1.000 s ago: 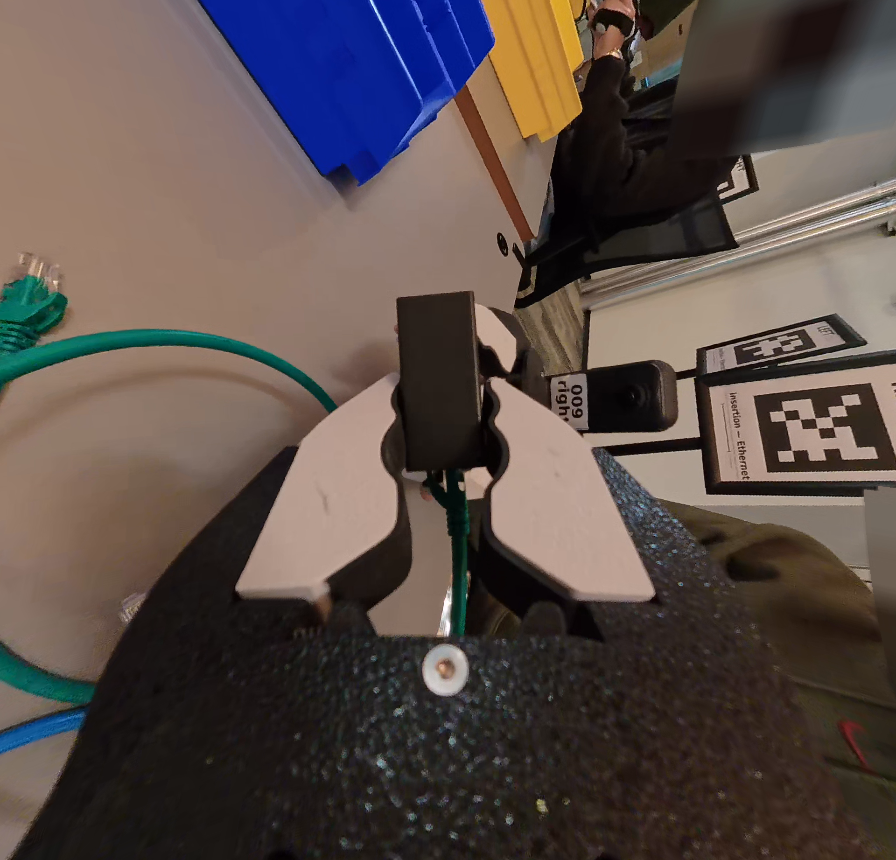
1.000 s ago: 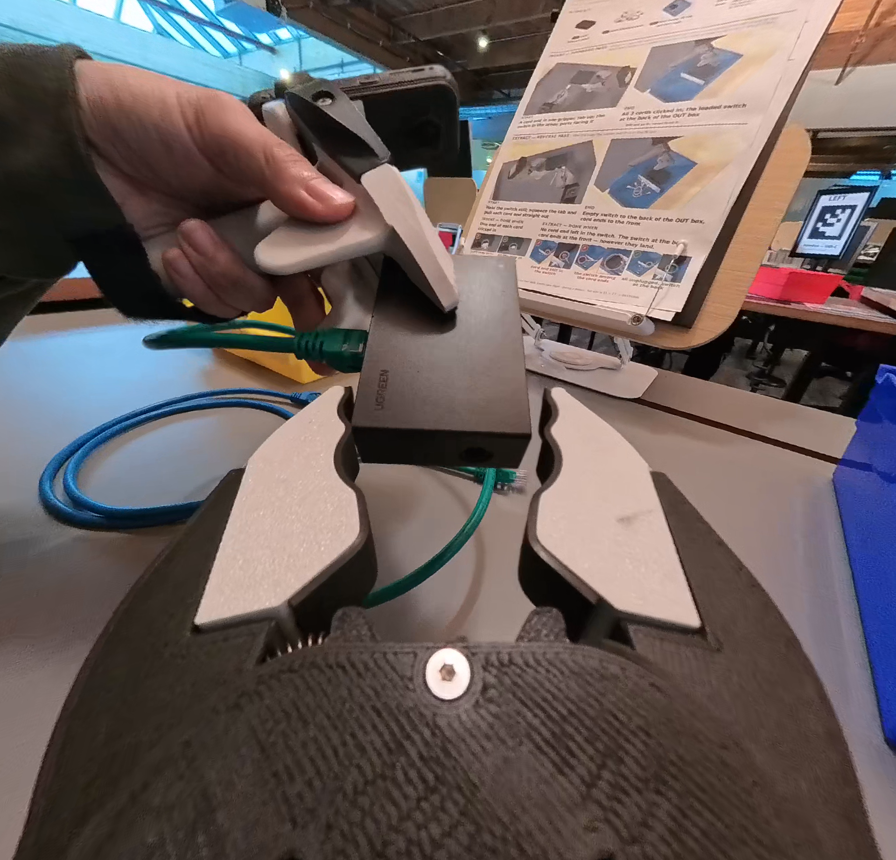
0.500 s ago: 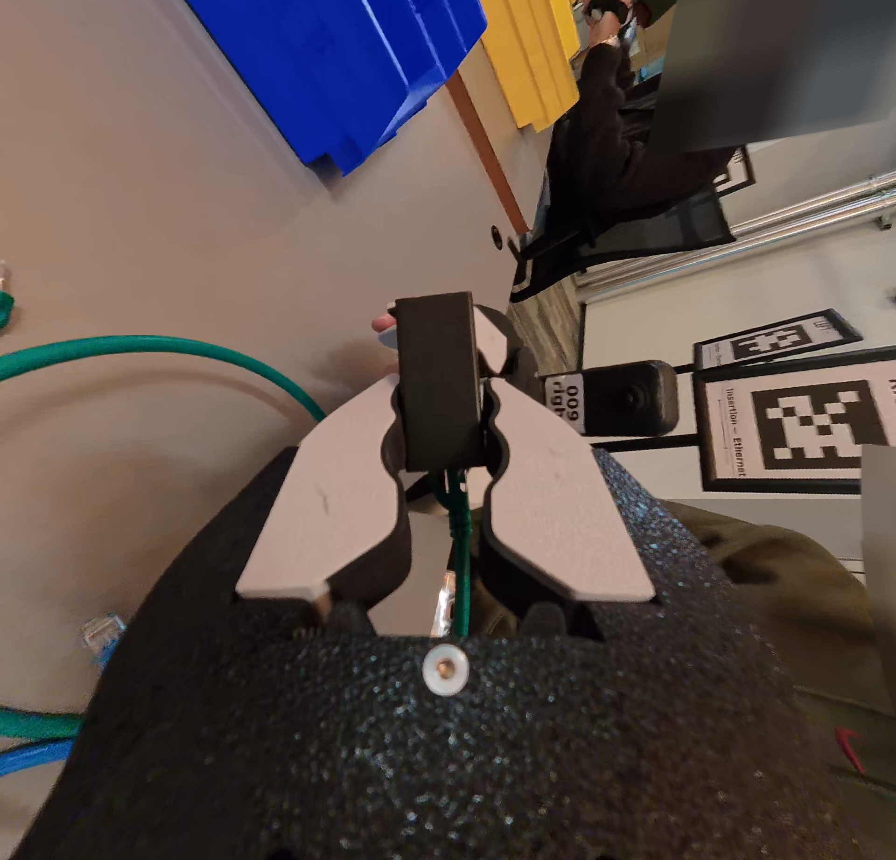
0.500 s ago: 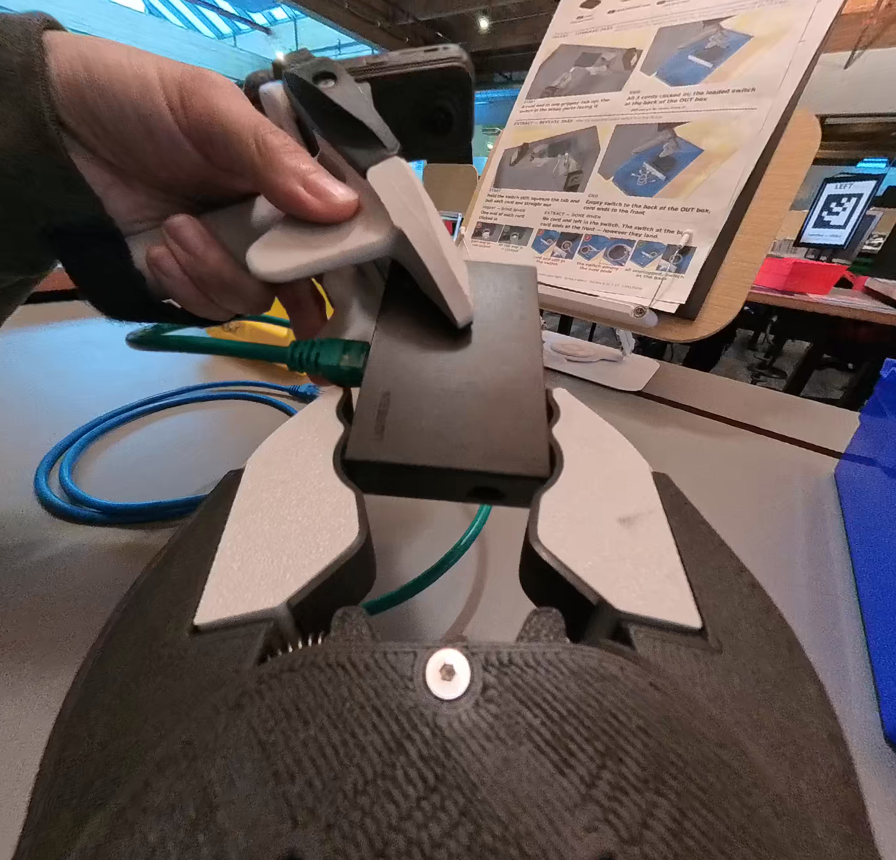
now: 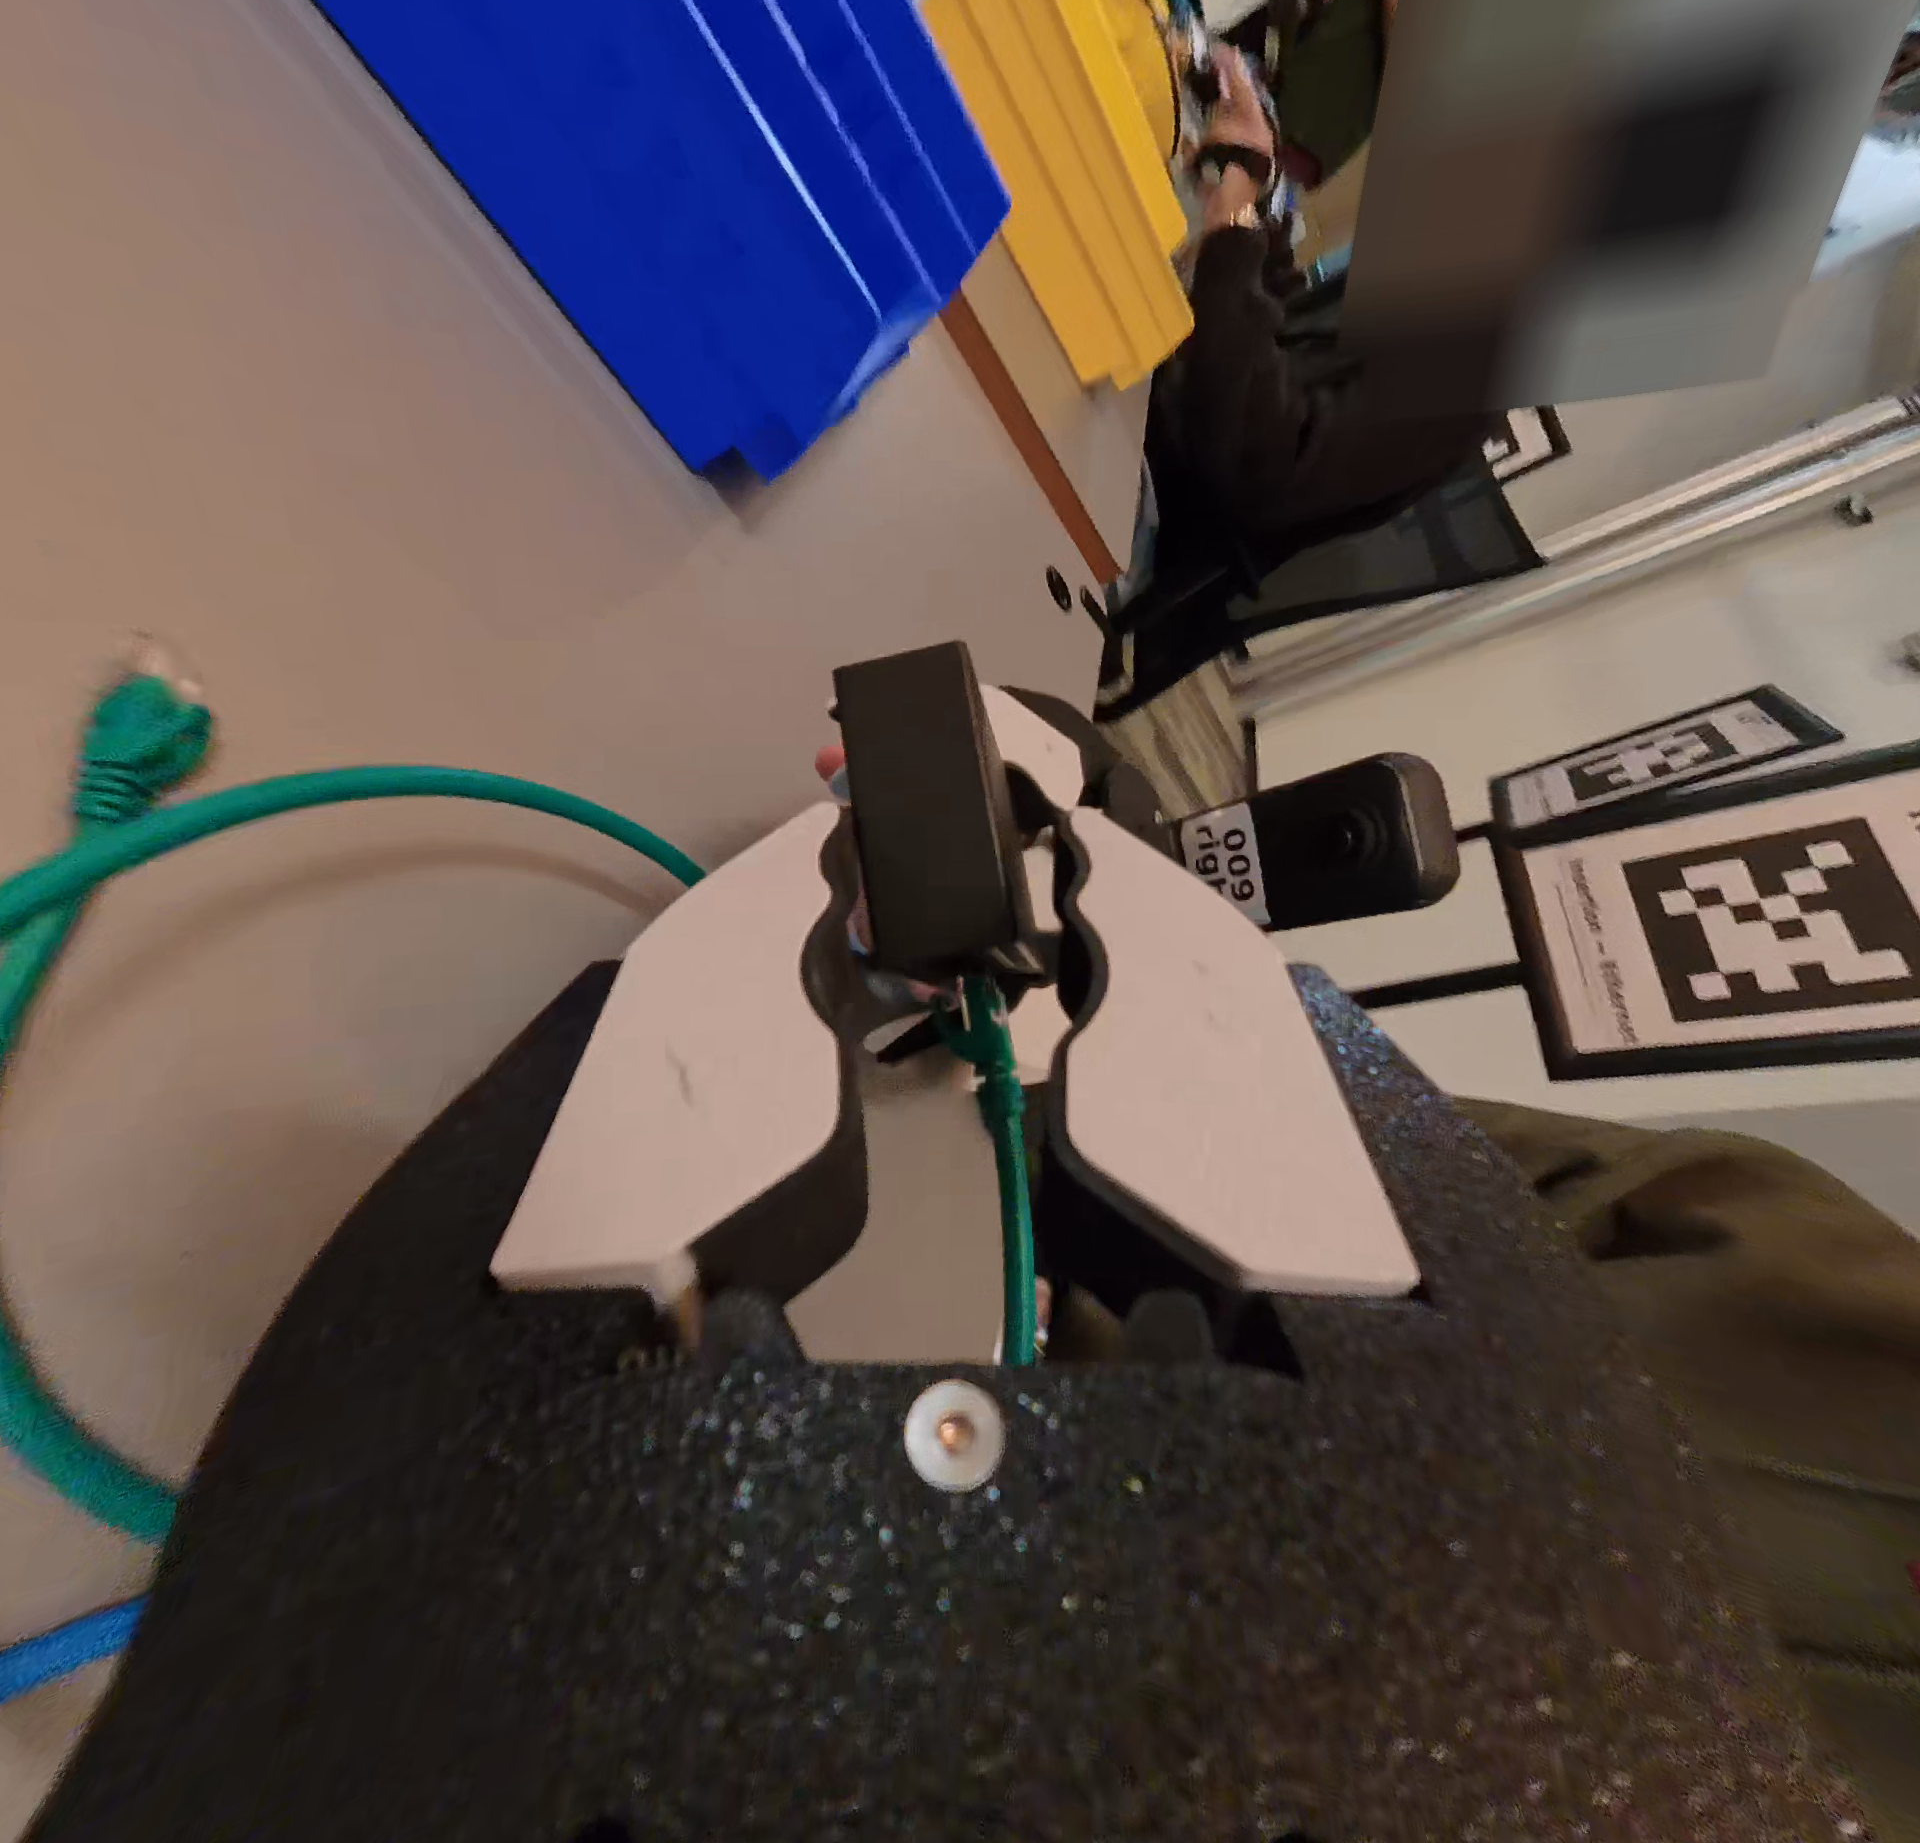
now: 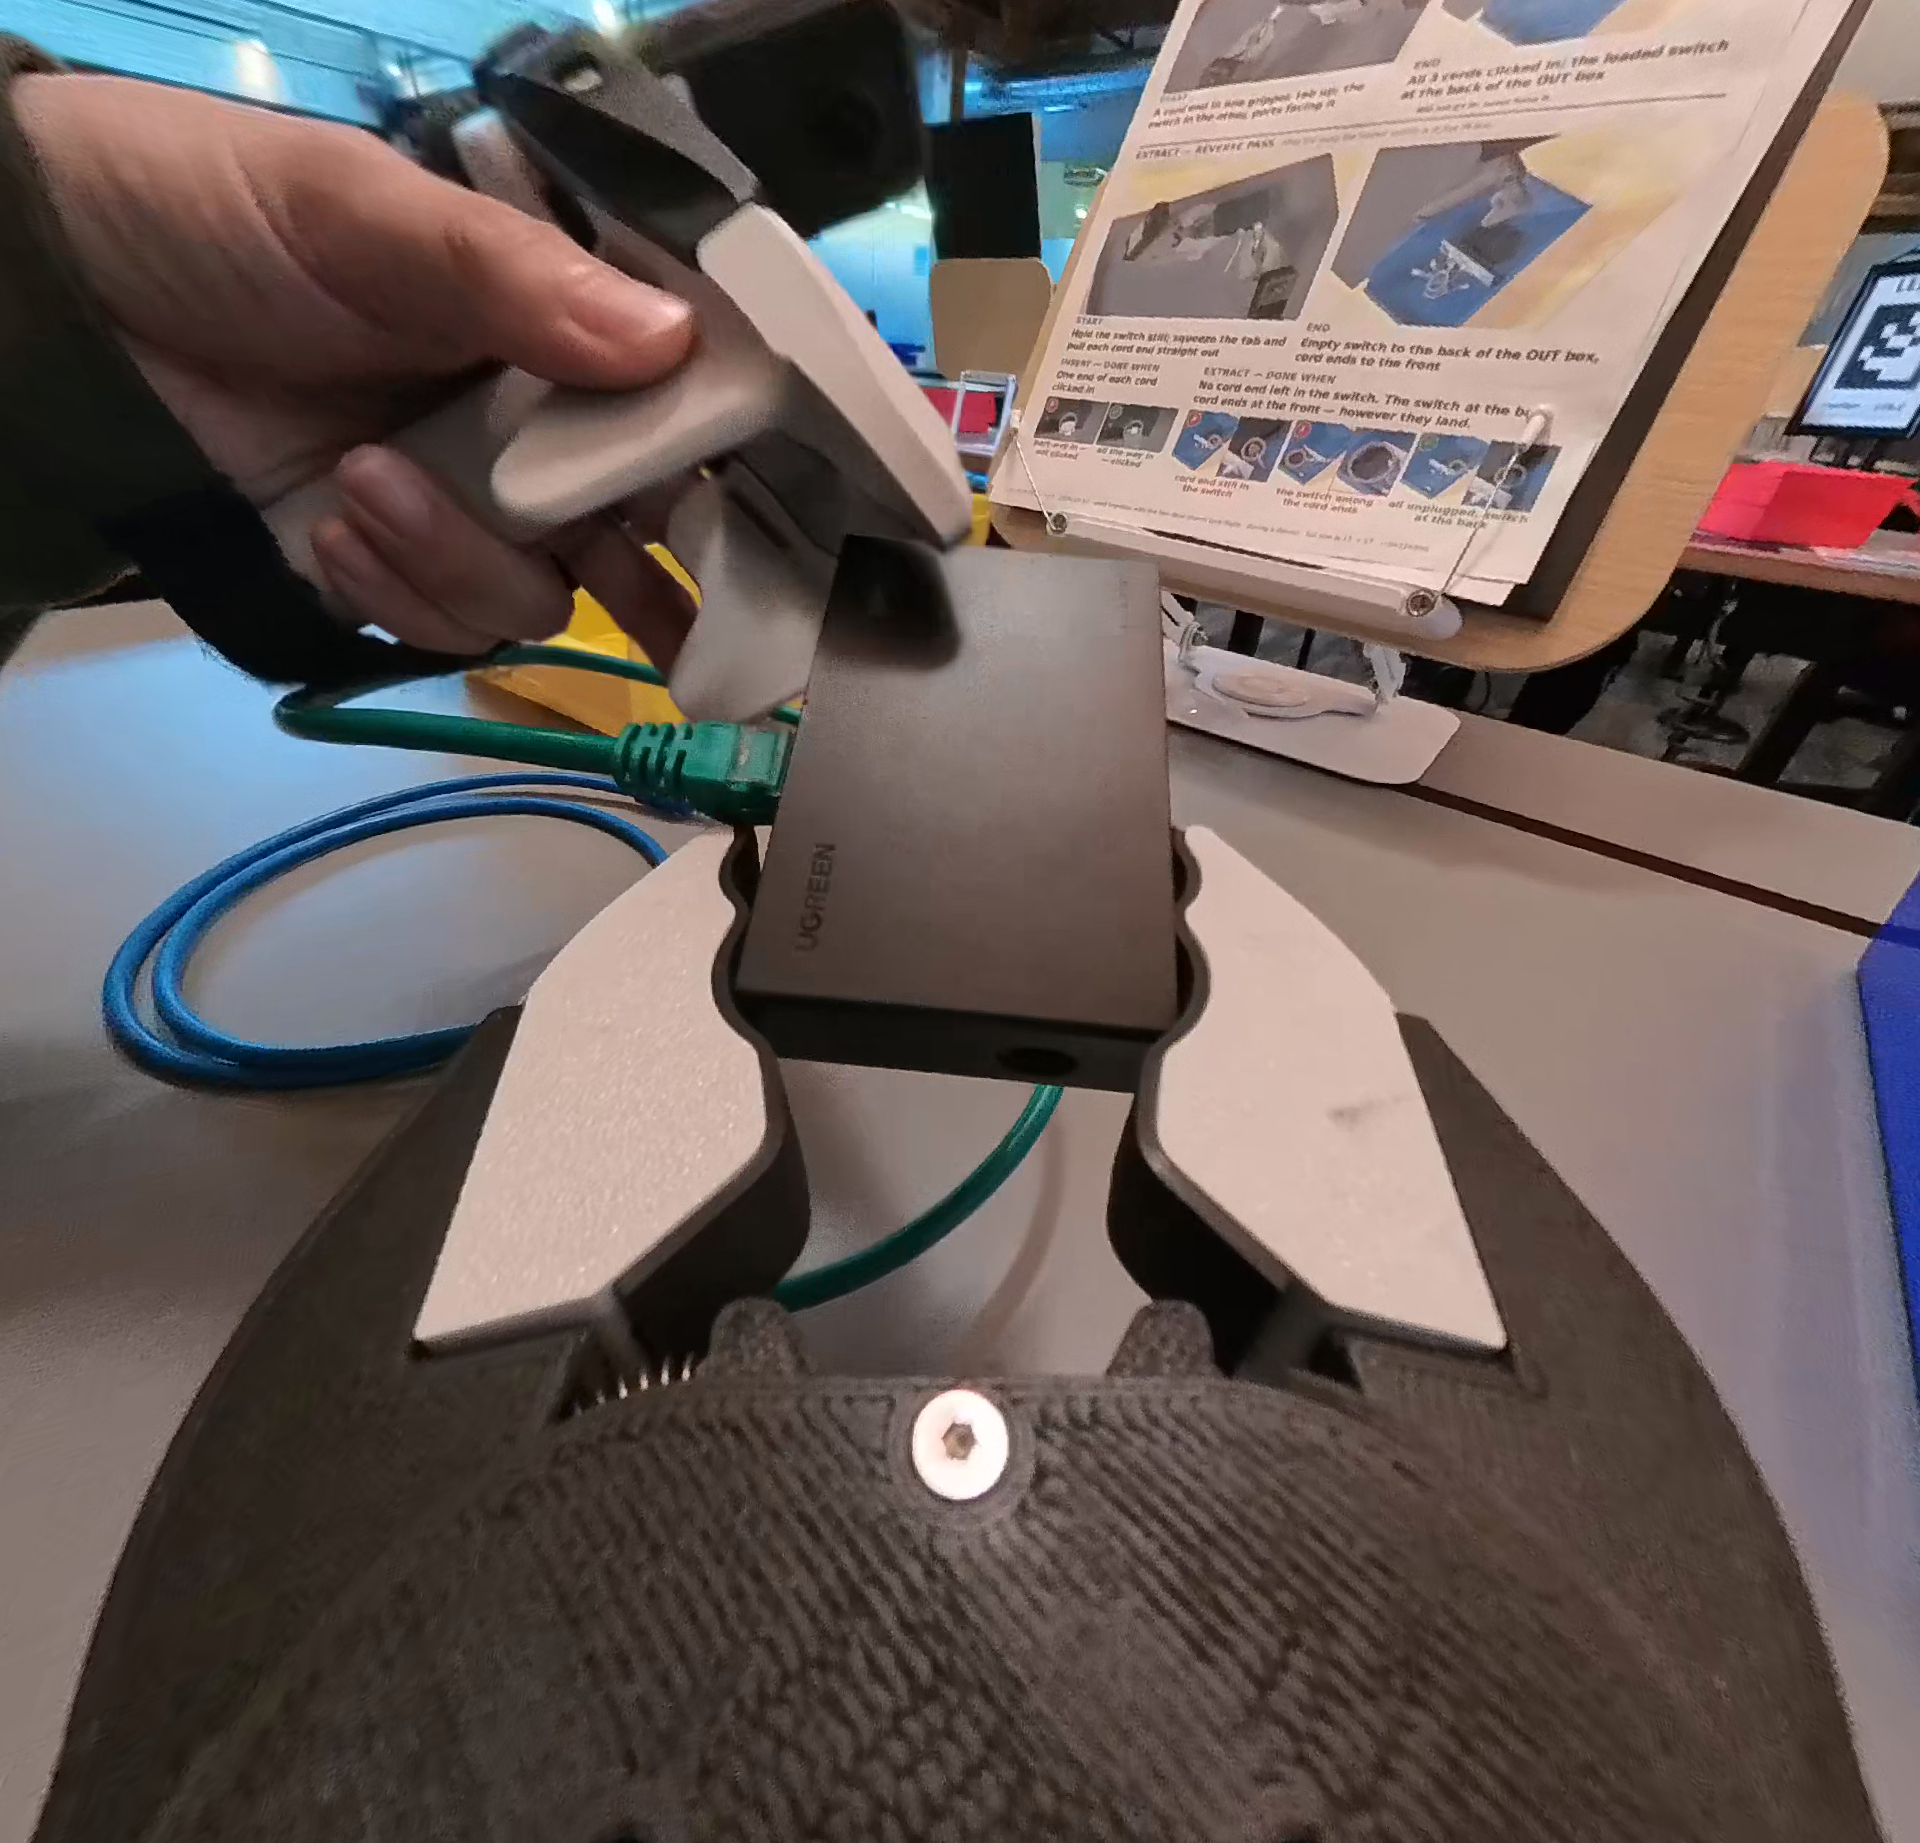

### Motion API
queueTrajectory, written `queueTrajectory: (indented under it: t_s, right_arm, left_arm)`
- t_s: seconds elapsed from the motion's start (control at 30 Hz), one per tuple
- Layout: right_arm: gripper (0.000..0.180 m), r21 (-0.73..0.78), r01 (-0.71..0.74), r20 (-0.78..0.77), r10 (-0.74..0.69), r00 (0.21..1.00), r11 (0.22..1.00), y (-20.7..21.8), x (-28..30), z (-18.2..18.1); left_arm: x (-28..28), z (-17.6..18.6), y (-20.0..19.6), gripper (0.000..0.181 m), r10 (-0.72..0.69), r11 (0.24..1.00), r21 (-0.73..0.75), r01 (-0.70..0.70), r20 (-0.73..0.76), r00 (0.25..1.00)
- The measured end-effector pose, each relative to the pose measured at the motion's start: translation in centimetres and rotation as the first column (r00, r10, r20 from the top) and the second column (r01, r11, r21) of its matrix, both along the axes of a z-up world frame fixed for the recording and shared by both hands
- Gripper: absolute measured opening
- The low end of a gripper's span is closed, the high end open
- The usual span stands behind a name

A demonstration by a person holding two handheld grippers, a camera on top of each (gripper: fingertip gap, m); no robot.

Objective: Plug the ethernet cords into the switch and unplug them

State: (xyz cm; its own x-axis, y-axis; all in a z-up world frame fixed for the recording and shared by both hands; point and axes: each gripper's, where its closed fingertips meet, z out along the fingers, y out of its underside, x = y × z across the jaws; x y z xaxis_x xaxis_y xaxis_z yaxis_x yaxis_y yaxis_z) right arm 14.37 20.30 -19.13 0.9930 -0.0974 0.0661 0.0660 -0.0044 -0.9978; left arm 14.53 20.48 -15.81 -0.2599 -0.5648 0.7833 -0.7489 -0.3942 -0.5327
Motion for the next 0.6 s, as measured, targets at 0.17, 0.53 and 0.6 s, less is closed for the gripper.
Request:
queueTrajectory:
  t_s: [0.17,0.53,0.6]
  right_arm:
    - [0.074,-0.067,0.019,-0.066,-0.023,0.998,0.998,0.5,0.9,-0.9]
    - [0.074,-0.051,0.083,-0.232,-0.093,0.968,0.995,0.1,3.4,-1.0]
    - [0.074,-0.048,0.089,-0.234,-0.098,0.967,0.995,0.1,3.5,-1.0]
  left_arm:
    - [-1.4,4.2,5.1,0.033,0.193,0.945,0.195,-0.264,0.319,0.928]
    - [-12.0,-3.9,5.1,0.035,0.092,0.629,0.687,-0.363,0.398,0.913]
    - [-12.3,-7.2,4.8,0.037,0.129,0.611,0.733,-0.3,0.281,0.951]
